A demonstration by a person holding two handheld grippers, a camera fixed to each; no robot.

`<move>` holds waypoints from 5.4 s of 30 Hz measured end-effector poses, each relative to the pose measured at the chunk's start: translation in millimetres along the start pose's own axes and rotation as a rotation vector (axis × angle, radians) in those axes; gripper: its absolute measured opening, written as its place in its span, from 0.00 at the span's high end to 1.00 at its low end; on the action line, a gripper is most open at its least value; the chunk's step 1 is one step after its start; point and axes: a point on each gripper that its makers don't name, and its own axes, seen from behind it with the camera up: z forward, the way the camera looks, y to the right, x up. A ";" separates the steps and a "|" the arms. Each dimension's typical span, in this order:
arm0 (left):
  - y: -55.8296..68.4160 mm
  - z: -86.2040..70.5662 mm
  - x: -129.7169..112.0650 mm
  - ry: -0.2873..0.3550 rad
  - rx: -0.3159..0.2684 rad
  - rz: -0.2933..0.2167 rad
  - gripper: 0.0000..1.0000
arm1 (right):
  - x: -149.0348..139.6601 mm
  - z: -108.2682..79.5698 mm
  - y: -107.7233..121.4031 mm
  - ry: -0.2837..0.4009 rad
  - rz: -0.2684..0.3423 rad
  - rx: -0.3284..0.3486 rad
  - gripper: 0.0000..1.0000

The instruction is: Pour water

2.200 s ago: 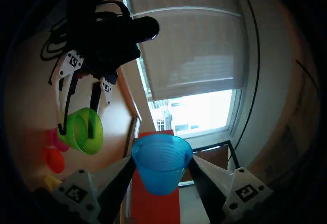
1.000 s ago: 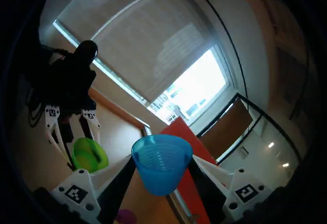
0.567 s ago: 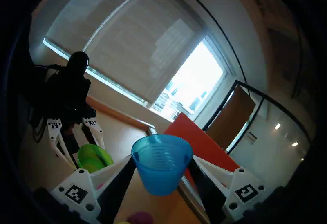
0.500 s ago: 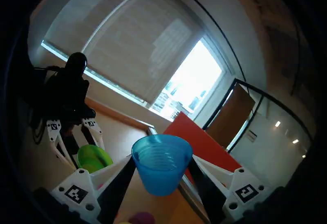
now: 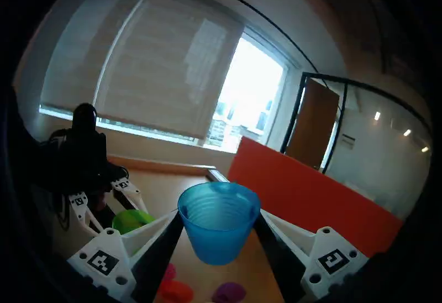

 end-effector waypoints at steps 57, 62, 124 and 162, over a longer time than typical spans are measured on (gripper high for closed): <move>2.1 -11.9 -36.0 -0.153 -0.032 -0.010 0.18 | -74.2 -36.2 -12.4 -0.115 0.204 0.035 0.10; 3.5 -11.5 -42.4 -0.176 -0.039 -0.002 0.18 | -81.2 -40.6 -16.6 -0.125 0.201 0.039 0.10; 28.5 -27.3 -141.8 -0.455 -0.109 0.000 0.18 | -212.1 -56.2 -100.5 -0.382 0.141 0.256 0.10; 28.9 -40.4 -184.1 -0.627 -0.184 0.069 0.18 | -251.8 -52.7 -134.4 -0.468 0.113 0.361 0.10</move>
